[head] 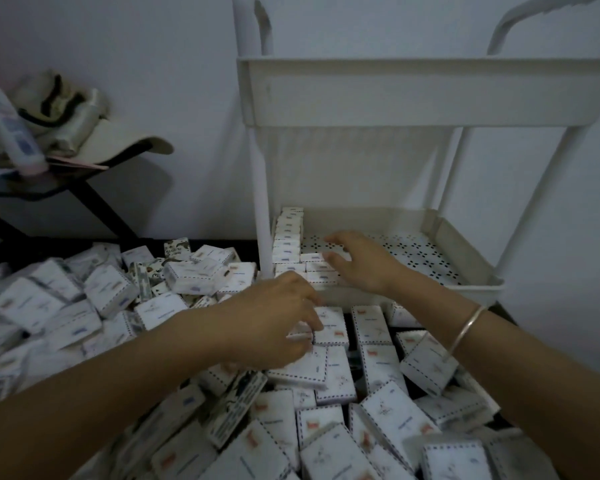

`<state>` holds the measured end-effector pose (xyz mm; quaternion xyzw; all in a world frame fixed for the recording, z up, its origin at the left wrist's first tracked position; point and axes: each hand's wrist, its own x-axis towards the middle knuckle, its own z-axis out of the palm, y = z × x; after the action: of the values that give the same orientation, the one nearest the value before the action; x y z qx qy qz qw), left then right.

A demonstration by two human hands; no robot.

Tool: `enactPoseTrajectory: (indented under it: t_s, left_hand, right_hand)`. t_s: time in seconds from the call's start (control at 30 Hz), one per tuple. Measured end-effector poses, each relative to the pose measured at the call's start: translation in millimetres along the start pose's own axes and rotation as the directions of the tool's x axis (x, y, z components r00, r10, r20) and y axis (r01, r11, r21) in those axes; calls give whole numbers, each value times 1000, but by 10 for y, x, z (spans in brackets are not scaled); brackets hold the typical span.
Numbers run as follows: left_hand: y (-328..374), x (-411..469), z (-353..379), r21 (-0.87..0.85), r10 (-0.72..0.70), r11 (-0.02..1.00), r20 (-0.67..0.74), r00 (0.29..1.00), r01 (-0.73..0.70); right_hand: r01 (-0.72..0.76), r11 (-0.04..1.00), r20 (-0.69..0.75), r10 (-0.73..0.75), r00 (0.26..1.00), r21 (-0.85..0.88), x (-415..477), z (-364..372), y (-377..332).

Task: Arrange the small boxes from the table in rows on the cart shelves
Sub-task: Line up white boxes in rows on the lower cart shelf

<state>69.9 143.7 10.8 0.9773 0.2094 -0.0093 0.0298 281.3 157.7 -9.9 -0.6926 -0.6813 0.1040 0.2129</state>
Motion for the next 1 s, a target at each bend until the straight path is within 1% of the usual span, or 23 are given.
enactPoseTrajectory:
  t_s: [0.07, 0.13, 0.2, 0.27, 0.4, 0.47, 0.53, 0.6, 0.67, 0.73, 0.77, 0.83, 0.9, 1.0]
  left_hand:
    - [39, -49, 62, 56, 19, 998, 57, 998, -23]
    - [73, -63, 120, 97, -5, 995, 101, 995, -5]
    - [116, -52, 165, 120, -39, 993, 143, 989, 21]
    - [168, -37, 184, 143, -42, 989, 146, 988, 20]
    - [263, -42, 187, 111, -33, 993, 50, 998, 27]
    - [303, -55, 202, 94, -37, 995, 1, 999, 37]
    - [315, -61, 213, 80, -43, 996, -25, 999, 45]
    - [295, -55, 204, 32, -53, 998, -51, 997, 54]
    - [259, -48, 173, -64, -68, 996, -93, 993, 62]
    - [237, -59, 138, -170, -107, 982, -117, 987, 87]
    - [233, -67, 129, -206, -119, 974, -123, 985, 92]
    - [243, -86, 117, -264, -126, 961, -132, 983, 88]
    - [253, -106, 105, -337, -127, 938, -124, 984, 79]
    - [250, -112, 65, -471, -138, 877, -66, 988, 91]
  right_hand:
    - [38, 999, -31, -39, 999, -23, -158, -113, -20]
    - [69, 996, -36, -71, 997, -53, -348, -238, -24]
    - [104, 987, -19, -107, 994, -125, -542, -355, -8]
    - [110, 977, 0, -112, 994, -182, -713, -455, 40]
    - [11, 970, -4, -12, 1000, -244, -1041, -632, 187]
    - [-52, 946, -4, 54, 999, -320, -1187, -677, 284]
    - [-99, 917, 27, 119, 993, -386, -1317, -669, 363]
    - [-104, 868, 83, 164, 983, -485, -1424, -610, 406]
    - [-74, 789, 140, 199, 970, -609, -1494, -520, 430]
    - [-52, 752, 156, 203, 967, -657, -1527, -429, 421]
    - [-56, 761, 145, 194, 970, -647, -1537, -392, 410]
    - [-92, 814, 91, 175, 980, -573, -1539, -352, 365]
    - [-143, 881, 48, 184, 982, -450, -1531, -335, 324]
    - [-166, 958, 44, 181, 983, -234, -1493, -327, 313]
